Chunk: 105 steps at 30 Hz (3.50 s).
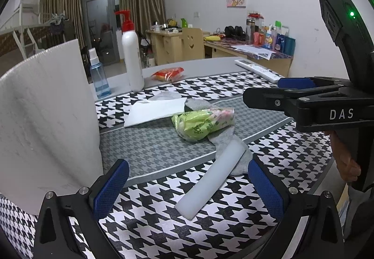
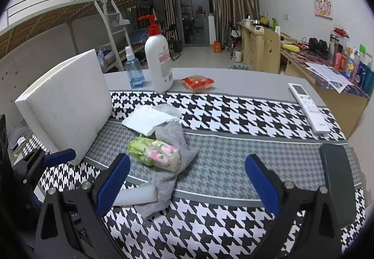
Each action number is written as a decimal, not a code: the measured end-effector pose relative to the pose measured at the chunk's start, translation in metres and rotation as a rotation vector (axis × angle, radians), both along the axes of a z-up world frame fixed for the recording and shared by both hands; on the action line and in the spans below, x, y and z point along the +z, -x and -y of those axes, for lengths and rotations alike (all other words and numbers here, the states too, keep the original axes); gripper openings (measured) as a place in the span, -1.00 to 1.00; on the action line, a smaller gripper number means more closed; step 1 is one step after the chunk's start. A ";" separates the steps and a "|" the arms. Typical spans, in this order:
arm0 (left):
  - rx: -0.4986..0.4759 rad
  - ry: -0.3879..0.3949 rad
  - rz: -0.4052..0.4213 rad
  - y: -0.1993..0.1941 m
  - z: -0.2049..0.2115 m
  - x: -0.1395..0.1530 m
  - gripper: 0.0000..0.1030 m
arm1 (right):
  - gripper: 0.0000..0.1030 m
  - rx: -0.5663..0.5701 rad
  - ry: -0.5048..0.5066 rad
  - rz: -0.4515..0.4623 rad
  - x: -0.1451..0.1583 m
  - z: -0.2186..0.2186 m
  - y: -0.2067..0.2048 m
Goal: Organize soft objects
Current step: 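Close the left gripper on the white foam tube while the right gripper grasps the green-pink packet, then lift the foam tube and packet off the table with both grippers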
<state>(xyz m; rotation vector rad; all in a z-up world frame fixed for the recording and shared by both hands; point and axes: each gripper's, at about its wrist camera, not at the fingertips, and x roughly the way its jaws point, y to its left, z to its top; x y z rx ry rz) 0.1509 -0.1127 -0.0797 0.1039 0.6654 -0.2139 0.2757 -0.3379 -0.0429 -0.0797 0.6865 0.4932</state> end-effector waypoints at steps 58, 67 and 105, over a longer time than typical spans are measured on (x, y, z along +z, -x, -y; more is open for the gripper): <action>-0.087 0.044 -0.203 -0.028 -0.005 -0.027 -0.53 | -0.16 0.165 0.035 -0.141 -0.041 -0.041 -0.036; -0.088 0.054 -0.187 -0.022 -0.005 -0.022 -0.61 | -0.21 0.150 0.028 -0.104 -0.029 -0.031 -0.026; -0.136 0.056 -0.057 0.006 -0.002 0.022 -0.64 | -0.21 0.009 -0.006 -0.022 0.001 0.014 0.013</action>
